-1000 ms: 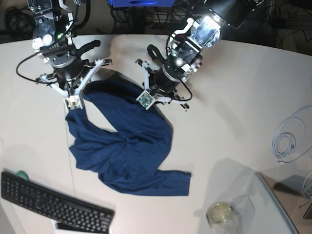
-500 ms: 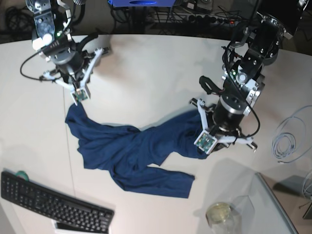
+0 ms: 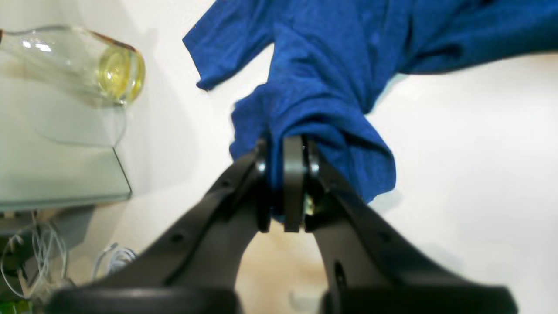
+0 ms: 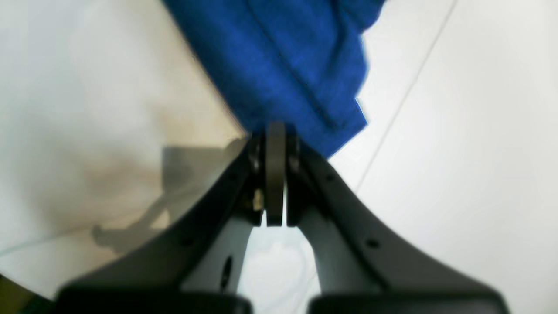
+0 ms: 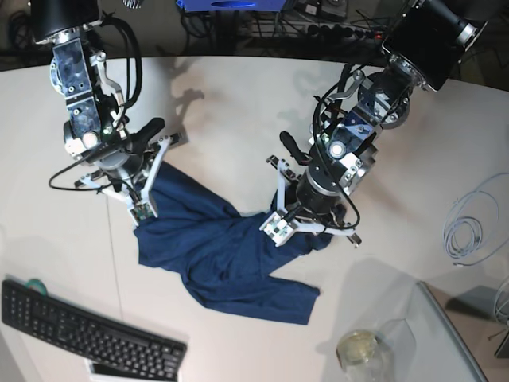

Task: Layout the t-shirt on the table in an organized manner, then fold the t-shirt properly
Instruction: 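Lift the shirt with both grippers and drag it apart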

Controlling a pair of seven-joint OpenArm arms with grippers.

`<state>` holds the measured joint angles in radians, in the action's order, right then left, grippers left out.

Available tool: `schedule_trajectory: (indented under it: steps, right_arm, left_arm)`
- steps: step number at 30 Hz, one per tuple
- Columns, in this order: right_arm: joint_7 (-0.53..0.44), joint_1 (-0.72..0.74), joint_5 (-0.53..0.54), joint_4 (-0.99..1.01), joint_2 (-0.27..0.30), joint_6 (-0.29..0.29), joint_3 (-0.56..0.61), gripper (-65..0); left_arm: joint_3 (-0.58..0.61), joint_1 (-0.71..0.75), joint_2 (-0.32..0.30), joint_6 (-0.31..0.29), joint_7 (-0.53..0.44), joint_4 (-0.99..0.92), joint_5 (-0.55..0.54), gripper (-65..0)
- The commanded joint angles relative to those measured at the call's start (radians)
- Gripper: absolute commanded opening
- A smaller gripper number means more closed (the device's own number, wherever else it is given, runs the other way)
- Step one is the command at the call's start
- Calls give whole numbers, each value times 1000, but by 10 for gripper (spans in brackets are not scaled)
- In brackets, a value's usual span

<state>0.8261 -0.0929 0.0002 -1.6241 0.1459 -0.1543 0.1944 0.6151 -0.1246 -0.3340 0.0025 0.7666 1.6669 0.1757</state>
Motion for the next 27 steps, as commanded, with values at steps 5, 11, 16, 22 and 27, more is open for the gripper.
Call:
schedule_trajectory:
  steps: [5,11,16,22,27]
  right_arm:
    - [-90,43,-2,144,-15,5,-11,-650]
    - [-187,121,-2,347,-15,6,-11,-650]
    - [-235,210,-2,508,-15,6,-11,-650]
    - [-232,153,-1,394,-21,6,-13,-650]
    - [-232,65,1,259,-44,8,-13,-648]
  left_arm:
    - [-151,164,5,6,-14,69,3,-650]
    - [-323,372,48,3,-14,146,-2,-650]
    - [-331,483,97,3,-14,198,-5,-650]
    - [-340,507,120,3,-14,283,-6,-587]
    - [-327,503,184,3,-17,313,-6,-138]
